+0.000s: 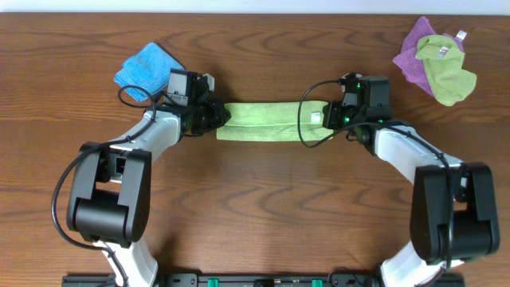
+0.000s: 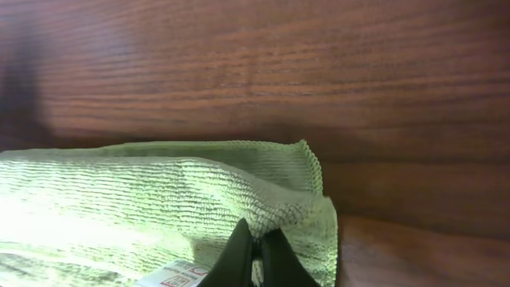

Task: Fold the cloth
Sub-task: 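Regrasp the folded strip ends with both grippers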

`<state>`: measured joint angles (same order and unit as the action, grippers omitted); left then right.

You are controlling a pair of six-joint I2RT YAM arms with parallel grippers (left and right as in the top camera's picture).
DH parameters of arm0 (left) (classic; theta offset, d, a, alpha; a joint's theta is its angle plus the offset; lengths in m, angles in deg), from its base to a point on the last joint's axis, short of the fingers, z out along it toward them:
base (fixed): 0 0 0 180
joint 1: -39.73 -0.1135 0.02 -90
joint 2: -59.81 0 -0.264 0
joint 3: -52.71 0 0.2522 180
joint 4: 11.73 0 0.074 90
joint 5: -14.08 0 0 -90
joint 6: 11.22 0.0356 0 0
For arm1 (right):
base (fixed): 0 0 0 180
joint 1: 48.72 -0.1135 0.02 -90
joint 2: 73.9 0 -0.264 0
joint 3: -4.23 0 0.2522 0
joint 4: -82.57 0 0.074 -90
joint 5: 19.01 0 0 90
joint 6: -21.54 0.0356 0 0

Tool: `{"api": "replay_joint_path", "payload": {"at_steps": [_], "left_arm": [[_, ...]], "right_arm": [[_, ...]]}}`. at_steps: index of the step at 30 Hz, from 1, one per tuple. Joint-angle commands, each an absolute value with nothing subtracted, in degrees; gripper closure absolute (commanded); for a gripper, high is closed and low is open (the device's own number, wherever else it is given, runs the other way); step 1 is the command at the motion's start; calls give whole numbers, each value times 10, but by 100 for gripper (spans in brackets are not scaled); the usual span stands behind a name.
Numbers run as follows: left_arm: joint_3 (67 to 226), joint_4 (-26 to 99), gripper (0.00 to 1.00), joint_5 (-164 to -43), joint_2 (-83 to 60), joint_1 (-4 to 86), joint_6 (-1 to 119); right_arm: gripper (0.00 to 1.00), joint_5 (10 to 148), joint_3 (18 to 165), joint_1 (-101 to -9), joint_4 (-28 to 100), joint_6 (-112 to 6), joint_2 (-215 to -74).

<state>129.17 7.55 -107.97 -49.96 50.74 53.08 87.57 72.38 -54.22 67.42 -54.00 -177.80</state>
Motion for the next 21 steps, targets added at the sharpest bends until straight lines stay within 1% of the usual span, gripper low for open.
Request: {"api": "replay_joint_path", "payload": {"at_steps": [1,2,6,8,10,12,17,19,21], "left_arm": [[1293,77,94,-1039,-508,503,528],[1293,77,90,-1035,-508,503,528],[1293,76,55,-1027,-508,503,528],[1293,76,38,-1025,-508,503,528],[1293,76,33,-1025,-508,503,528],[1293,77,26,-1025,-508,502,528],[1307,91,20,-1034,-506,500,529],[1316,104,20,-1038,-503,498,530],[1325,119,26,-1039,-497,495,531]], "right_arm": [[90,842,734,-541,681,-548,-1797],[87,839,734,-542,682,-548,-1798],[72,802,735,-549,688,-548,-1799],[71,800,735,-551,693,-548,-1799],[68,800,736,-551,692,-547,-1797],[63,802,738,-551,690,-538,-1791],[51,820,742,-550,676,-521,-1748],[47,824,742,-550,666,-519,-1724],[43,824,742,-550,651,-513,-1699]]}}
